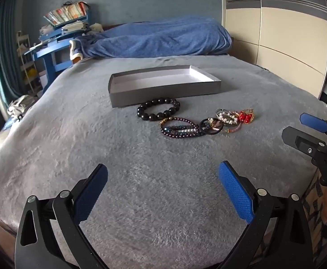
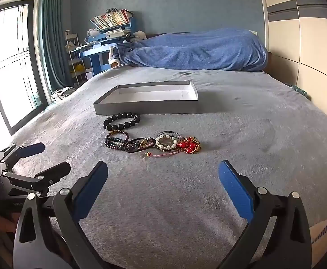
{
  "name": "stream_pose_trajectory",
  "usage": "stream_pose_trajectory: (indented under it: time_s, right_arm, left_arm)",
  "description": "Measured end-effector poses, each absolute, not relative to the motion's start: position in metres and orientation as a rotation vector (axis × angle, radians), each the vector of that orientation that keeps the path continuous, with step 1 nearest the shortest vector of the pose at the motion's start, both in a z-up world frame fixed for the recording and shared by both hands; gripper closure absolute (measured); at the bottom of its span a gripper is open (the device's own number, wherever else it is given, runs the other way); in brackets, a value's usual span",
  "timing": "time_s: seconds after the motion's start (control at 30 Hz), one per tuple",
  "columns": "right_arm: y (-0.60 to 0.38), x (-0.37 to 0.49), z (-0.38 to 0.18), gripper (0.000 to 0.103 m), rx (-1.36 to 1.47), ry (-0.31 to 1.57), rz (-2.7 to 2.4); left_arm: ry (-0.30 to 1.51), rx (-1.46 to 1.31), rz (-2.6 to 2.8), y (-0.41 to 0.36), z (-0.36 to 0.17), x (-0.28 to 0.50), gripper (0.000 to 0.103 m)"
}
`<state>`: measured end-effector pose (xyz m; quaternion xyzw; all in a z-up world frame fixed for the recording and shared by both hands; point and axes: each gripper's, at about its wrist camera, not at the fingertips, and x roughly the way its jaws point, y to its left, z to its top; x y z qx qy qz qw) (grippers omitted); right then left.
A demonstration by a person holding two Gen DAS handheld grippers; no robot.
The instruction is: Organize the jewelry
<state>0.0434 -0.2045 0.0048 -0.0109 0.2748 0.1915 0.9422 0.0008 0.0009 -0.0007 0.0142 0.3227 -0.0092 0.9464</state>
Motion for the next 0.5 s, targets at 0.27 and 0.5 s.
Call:
stream_pose_trajectory:
  time_s: [0.27,0.5]
  right_arm:
    - [-0.2036,0.0442,0.0054,0.005,-0.021,0.562,0.386]
    - [-0.2044,0.0438,0.0045,0.005,-0.014,0.559,0.388]
  left_arm:
    - [0.649,0.028,-0.013,0.0015,-0.0009,0.0026,0.005]
    - [0.645,0.03,-0.015,-0.0001,0.0051,-0.0012,0.005]
